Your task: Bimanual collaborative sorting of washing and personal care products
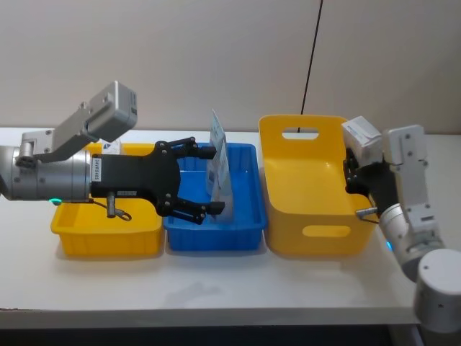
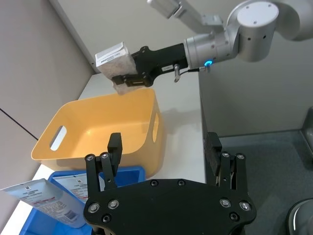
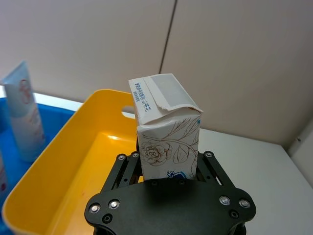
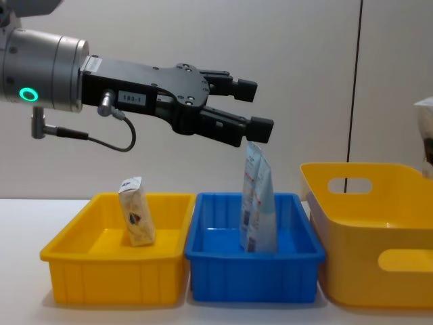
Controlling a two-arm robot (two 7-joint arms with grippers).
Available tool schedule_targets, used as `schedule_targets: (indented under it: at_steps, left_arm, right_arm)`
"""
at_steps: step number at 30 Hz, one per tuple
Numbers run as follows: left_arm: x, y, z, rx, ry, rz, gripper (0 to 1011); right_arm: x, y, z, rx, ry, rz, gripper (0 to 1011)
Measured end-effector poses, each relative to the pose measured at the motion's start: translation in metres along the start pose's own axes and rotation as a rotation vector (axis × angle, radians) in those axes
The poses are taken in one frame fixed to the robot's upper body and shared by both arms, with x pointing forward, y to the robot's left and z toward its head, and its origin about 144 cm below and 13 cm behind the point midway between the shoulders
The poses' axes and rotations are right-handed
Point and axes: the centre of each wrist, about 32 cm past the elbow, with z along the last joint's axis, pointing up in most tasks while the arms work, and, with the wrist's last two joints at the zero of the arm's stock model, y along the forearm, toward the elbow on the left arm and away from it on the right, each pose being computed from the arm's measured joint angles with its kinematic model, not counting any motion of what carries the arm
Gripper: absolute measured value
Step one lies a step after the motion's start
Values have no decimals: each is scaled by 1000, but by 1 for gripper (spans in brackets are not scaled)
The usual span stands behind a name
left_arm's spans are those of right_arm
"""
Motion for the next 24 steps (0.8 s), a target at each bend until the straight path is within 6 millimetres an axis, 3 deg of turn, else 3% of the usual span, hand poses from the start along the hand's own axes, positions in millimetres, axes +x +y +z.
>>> schedule_targets:
  at_steps: [10,24]
  left_arm:
    - [0,0,0,0,0,0,1001]
    - [0,0,0,0,0,0,1001]
  right_arm:
    - [-41,24,0,-36,17,-155,351]
    - [-65,37,3,-54,20,-230,351]
